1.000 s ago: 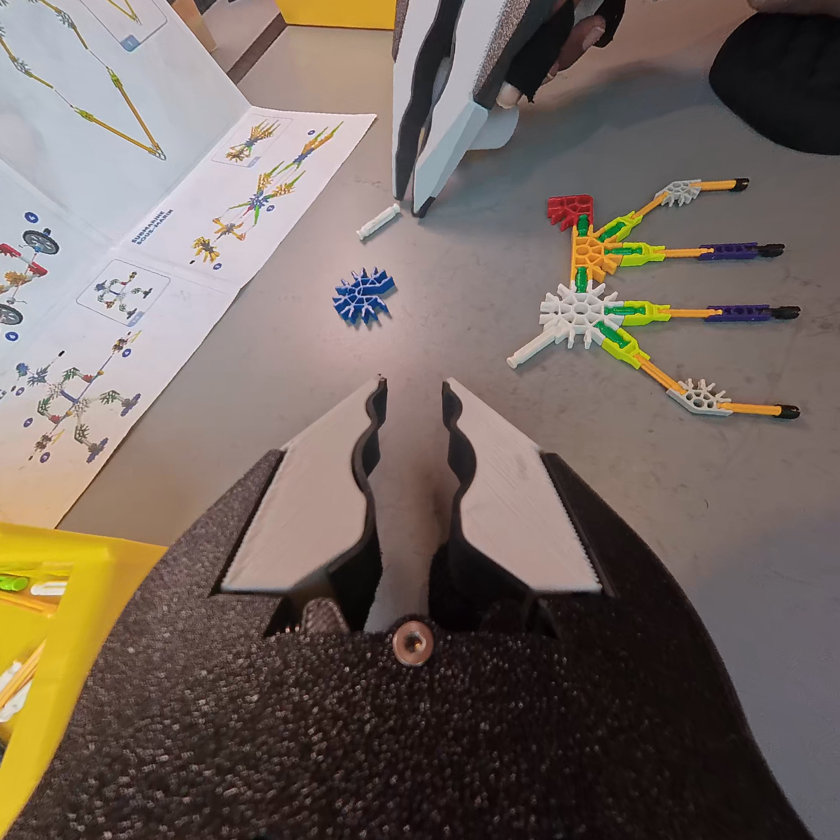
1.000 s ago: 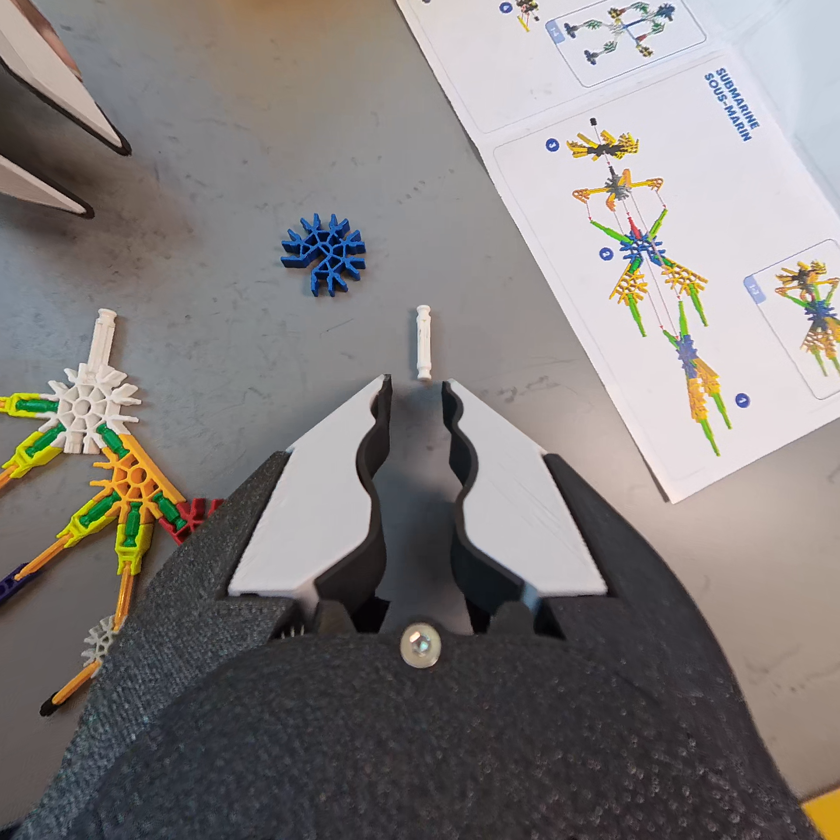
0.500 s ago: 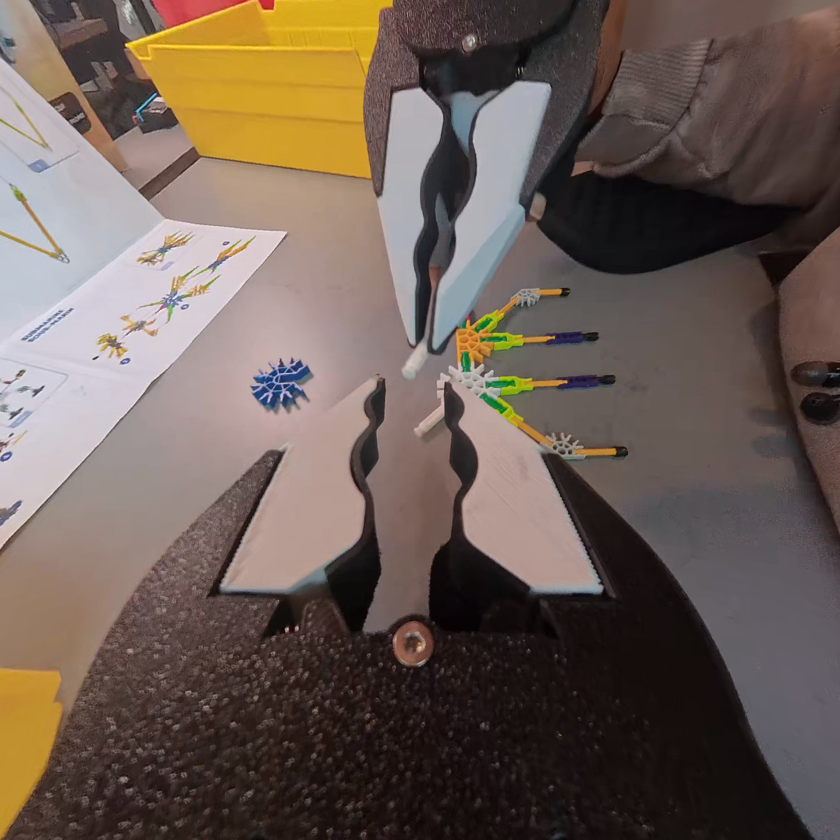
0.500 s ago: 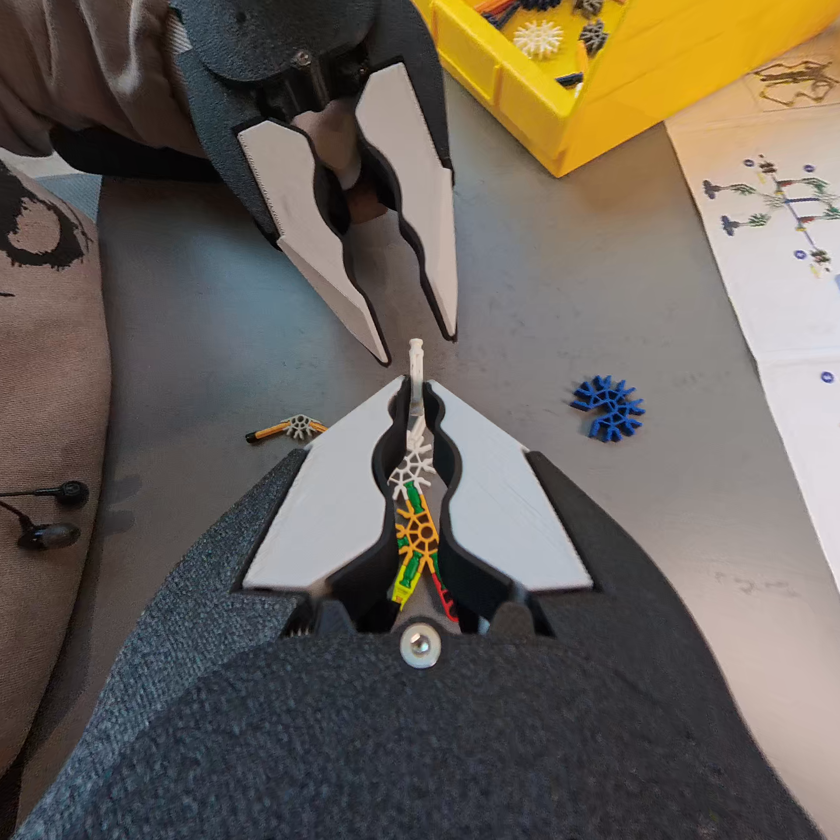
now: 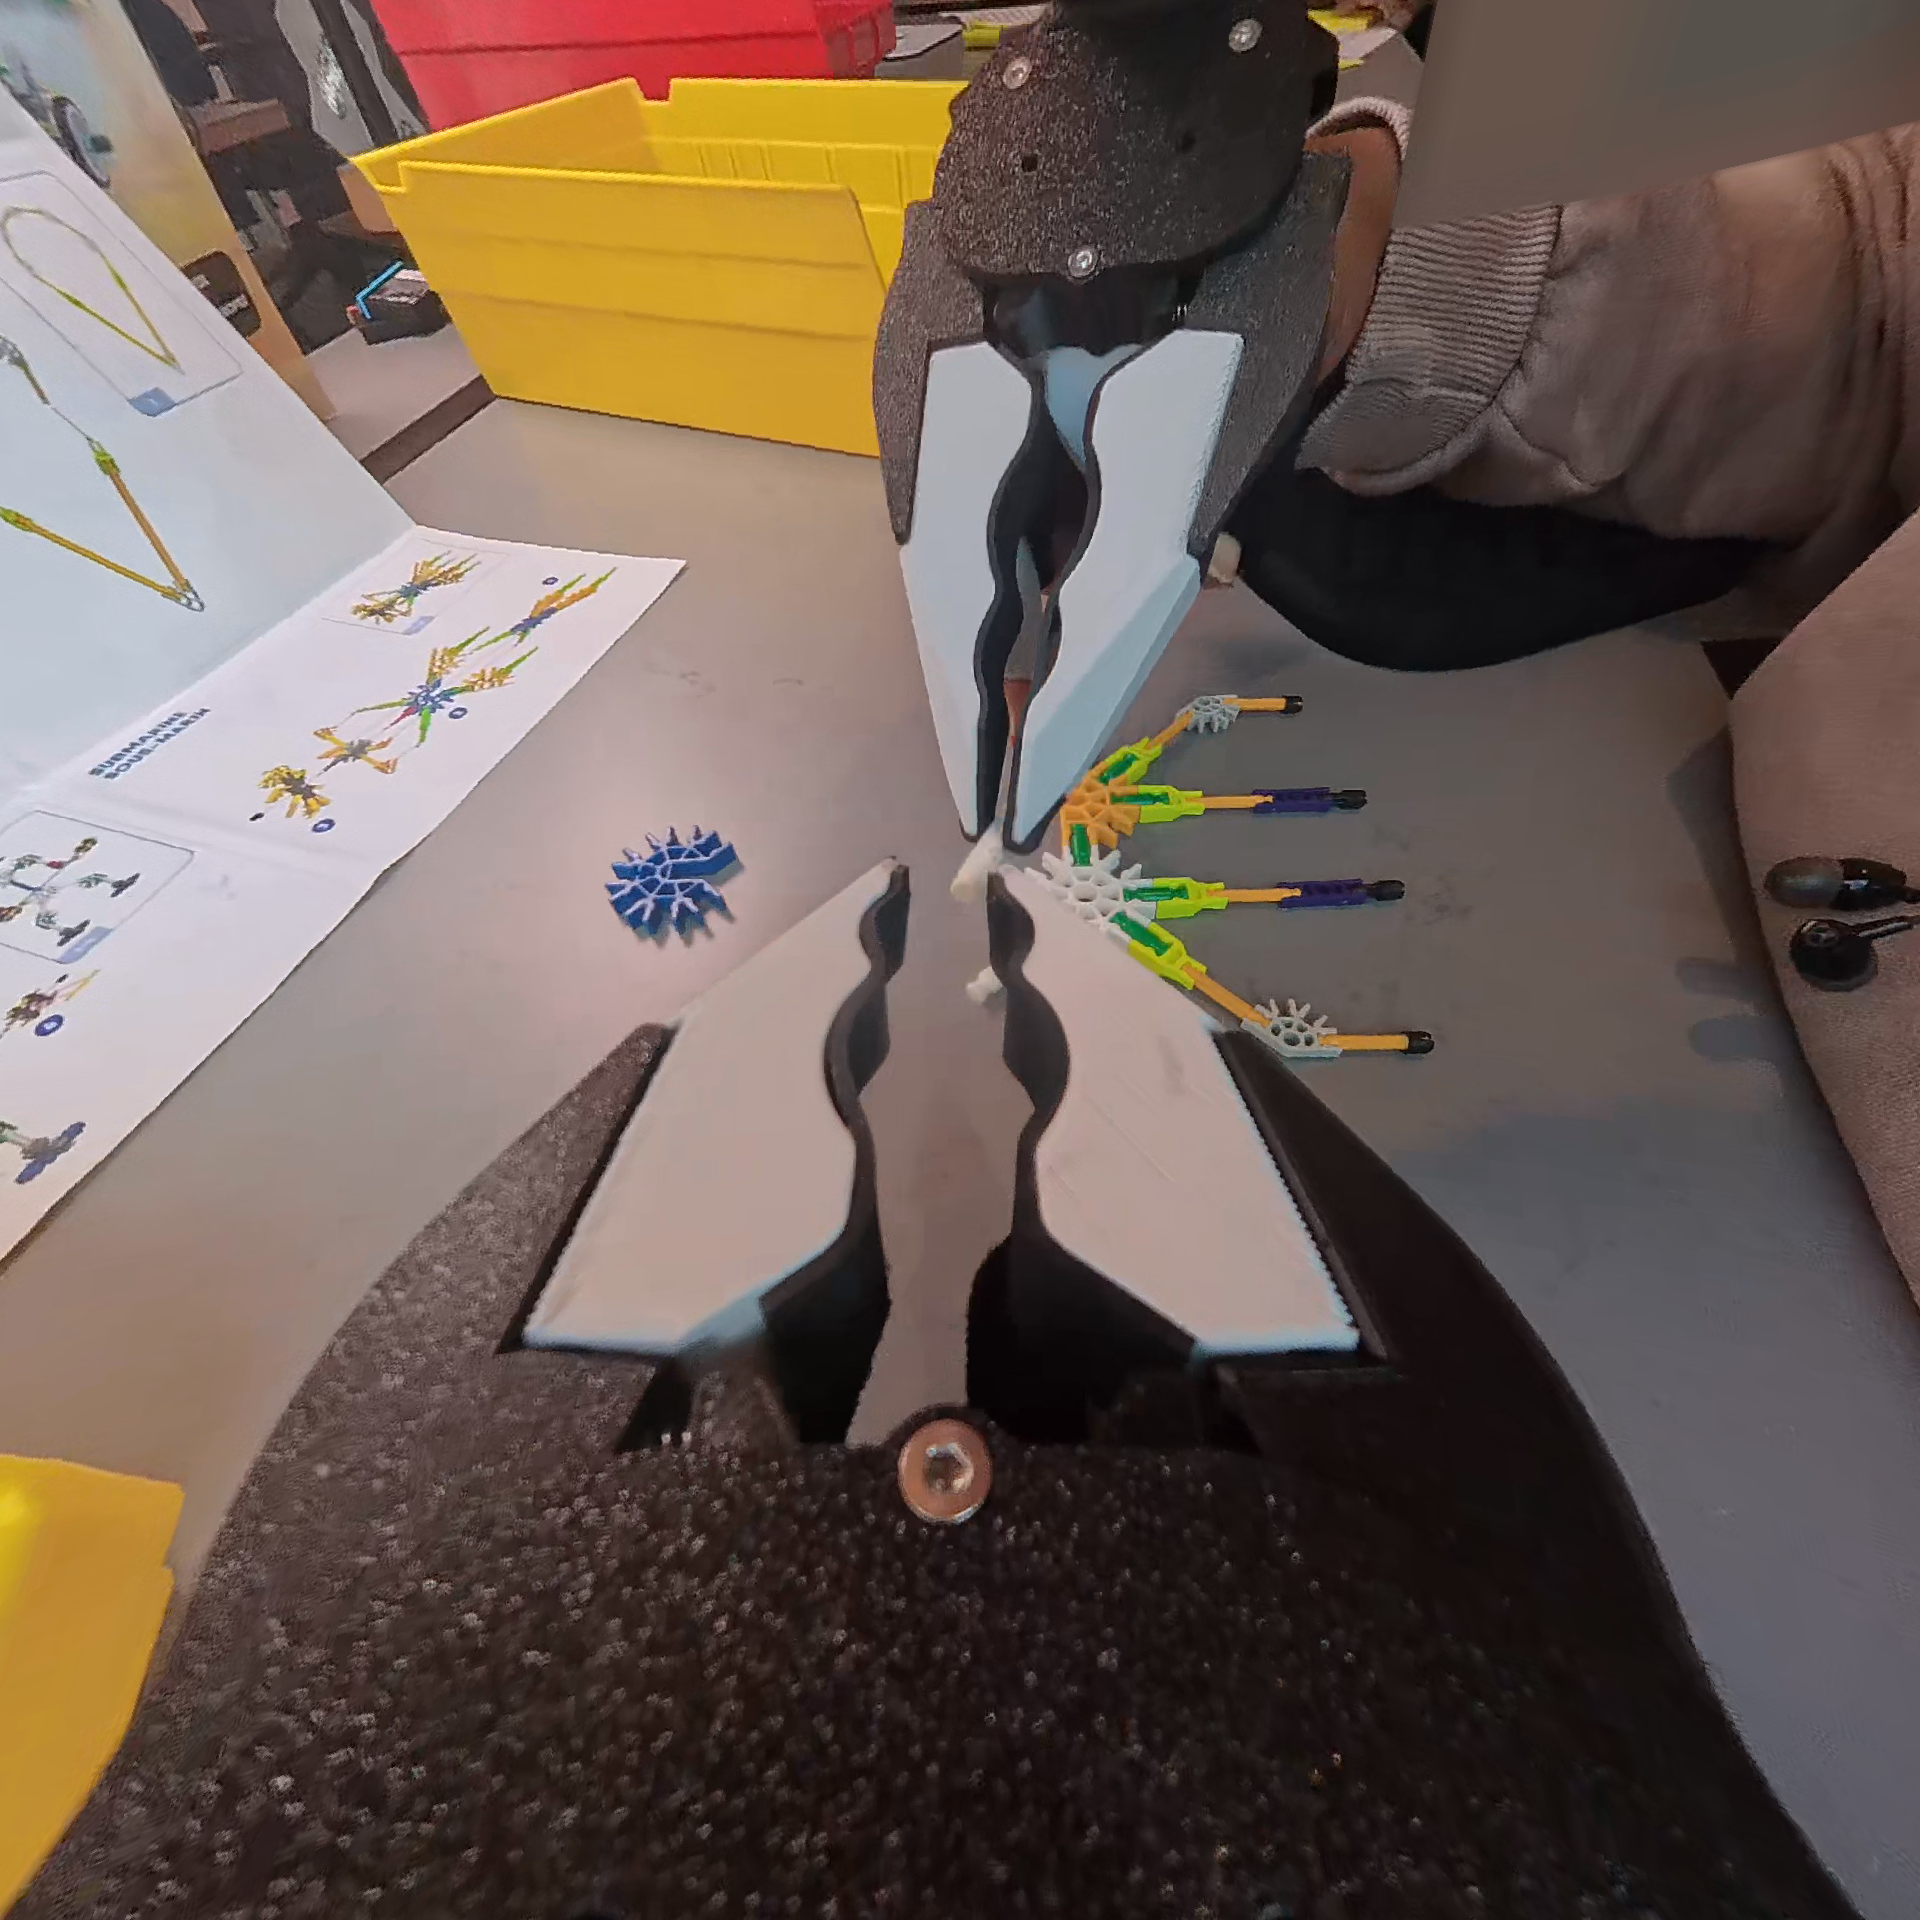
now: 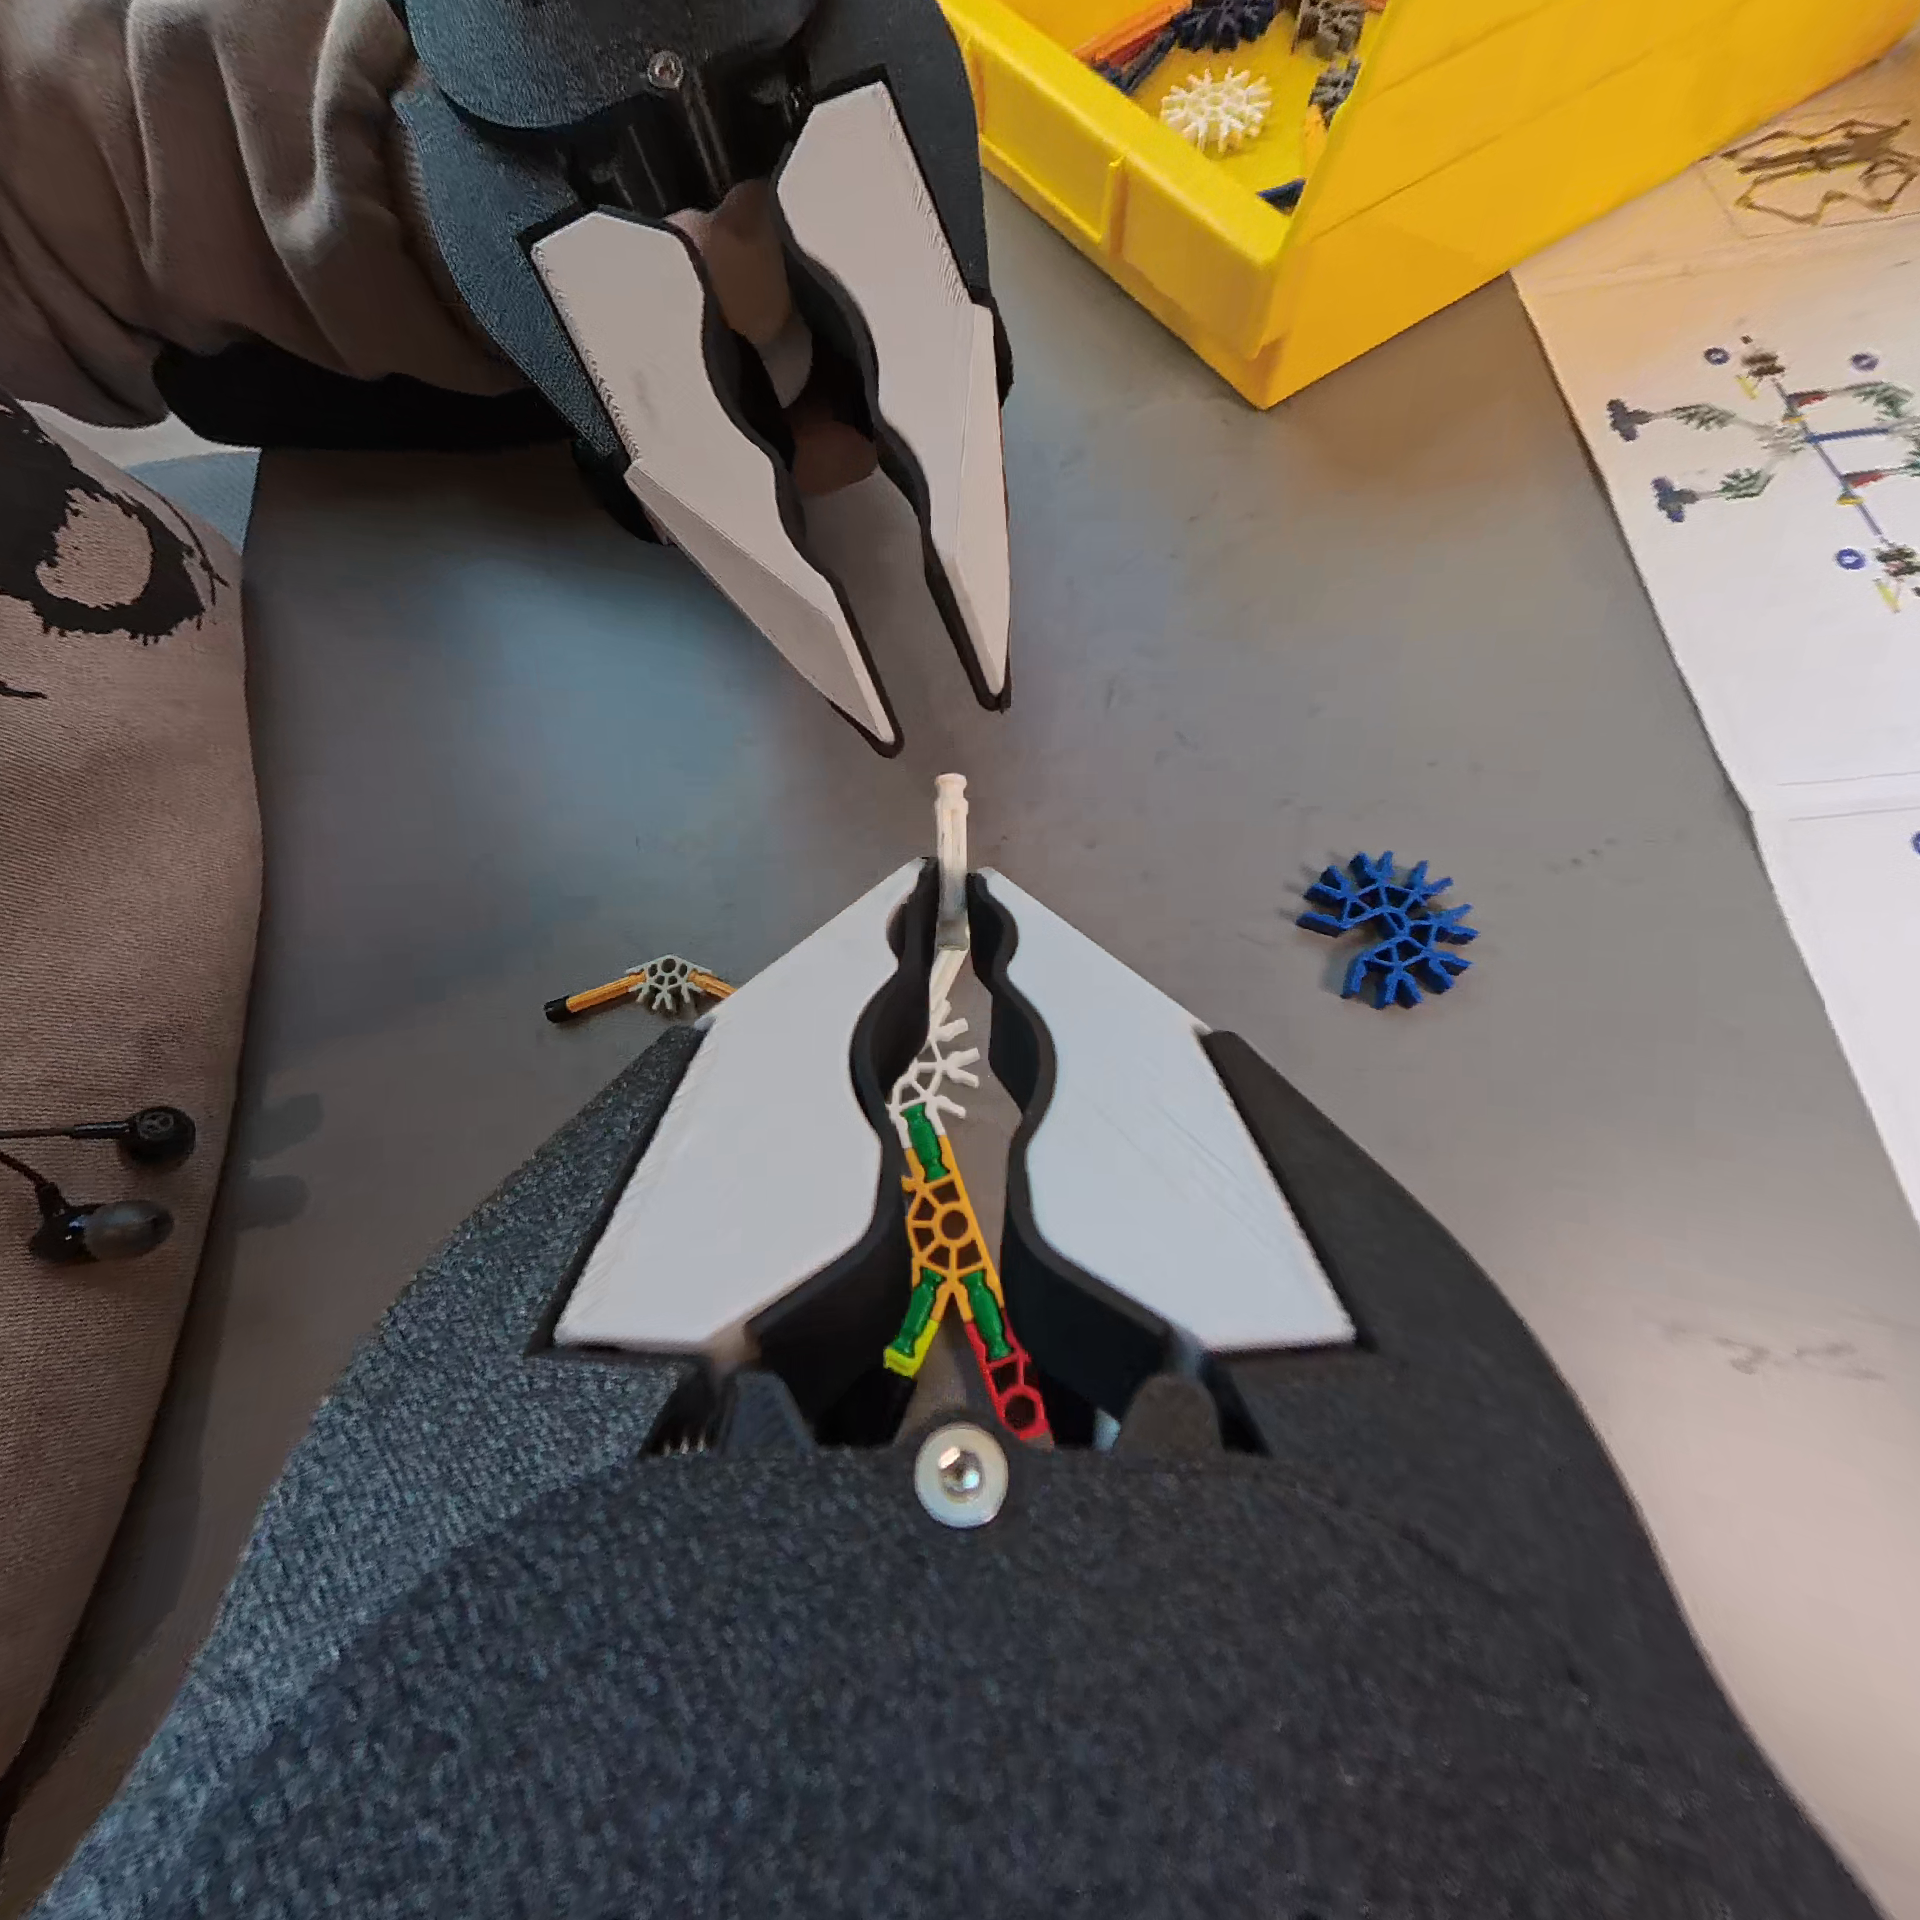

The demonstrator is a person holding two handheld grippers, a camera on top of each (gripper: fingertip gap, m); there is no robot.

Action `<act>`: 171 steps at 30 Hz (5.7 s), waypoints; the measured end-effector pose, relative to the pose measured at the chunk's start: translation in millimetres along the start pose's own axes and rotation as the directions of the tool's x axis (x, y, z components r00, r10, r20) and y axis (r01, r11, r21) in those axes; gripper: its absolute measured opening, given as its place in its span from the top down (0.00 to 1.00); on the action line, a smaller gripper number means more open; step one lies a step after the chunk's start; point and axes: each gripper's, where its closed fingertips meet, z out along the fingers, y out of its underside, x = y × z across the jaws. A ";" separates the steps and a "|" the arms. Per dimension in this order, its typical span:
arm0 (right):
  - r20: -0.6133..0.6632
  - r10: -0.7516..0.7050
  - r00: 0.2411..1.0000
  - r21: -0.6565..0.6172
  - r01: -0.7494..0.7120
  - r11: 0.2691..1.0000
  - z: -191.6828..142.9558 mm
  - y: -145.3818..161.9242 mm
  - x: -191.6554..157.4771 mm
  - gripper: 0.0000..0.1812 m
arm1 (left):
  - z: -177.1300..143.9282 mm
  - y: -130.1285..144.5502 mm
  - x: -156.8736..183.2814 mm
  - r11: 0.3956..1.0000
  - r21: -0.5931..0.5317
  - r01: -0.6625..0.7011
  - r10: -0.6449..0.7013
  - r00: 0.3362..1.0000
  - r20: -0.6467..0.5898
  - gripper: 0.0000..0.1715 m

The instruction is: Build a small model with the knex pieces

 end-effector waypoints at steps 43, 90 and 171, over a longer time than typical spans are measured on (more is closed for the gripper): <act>-0.182 0.027 0.983 -0.235 -0.070 0.969 25.4 29.5 109.6 0.86 | -91.0 -19.1 -109.0 0.998 0.022 -0.066 0.041 0.806 0.590 0.84; 0.226 -0.300 0.927 -0.149 0.338 0.929 34.6 26.0 10.8 0.86 | 9.9 55.9 4.2 0.938 -0.342 0.056 -0.062 0.998 -0.006 0.79; -0.008 -0.034 0.999 -0.292 0.030 0.956 30.3 34.0 -2.0 0.98 | 8.2 59.7 4.4 0.936 -0.353 0.016 -0.031 0.999 -0.036 0.84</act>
